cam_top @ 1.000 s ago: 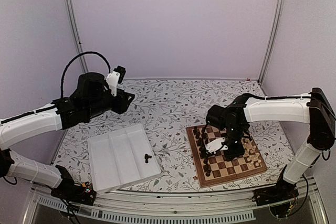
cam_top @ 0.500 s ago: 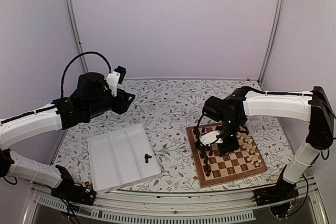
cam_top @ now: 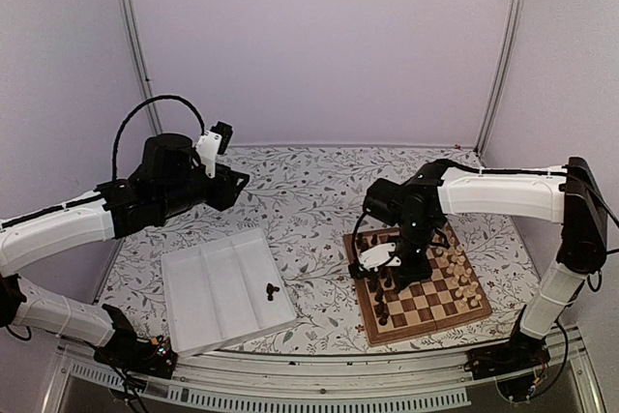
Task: Set up the chess pieces on the board
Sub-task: Place the chess piece on the chessboard.
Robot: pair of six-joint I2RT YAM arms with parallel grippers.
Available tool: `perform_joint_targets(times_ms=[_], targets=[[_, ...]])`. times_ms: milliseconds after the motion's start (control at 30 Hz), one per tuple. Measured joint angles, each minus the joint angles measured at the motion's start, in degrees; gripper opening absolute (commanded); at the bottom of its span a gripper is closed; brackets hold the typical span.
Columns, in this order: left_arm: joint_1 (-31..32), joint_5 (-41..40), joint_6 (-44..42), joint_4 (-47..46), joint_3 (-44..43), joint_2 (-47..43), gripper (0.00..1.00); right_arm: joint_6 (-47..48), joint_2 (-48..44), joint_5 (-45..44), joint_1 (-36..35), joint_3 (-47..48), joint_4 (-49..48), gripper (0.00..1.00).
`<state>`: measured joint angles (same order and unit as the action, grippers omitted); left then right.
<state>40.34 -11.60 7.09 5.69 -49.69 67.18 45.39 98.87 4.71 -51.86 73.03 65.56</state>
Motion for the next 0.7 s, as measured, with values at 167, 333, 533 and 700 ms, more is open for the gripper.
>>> perform_joint_targets(times_ms=[167,333,533,700], targets=[[0.00,0.02,0.00,0.02,0.00,0.00,0.52,-0.37,1.09,0.33,-0.57,0.74,-0.13,0.07],[0.00,0.02,0.00,0.02,0.00,0.00,0.52,-0.44,2.25,0.39,-0.94,0.74,-0.17,0.07],[0.00,0.02,-0.02,0.11,0.00,0.00,0.52,-0.42,2.95,0.37,-1.09,0.74,-0.26,0.08],[0.00,0.02,-0.02,0.22,0.00,0.00,0.52,-0.42,3.52,0.37,-1.25,0.83,-0.35,0.08]])
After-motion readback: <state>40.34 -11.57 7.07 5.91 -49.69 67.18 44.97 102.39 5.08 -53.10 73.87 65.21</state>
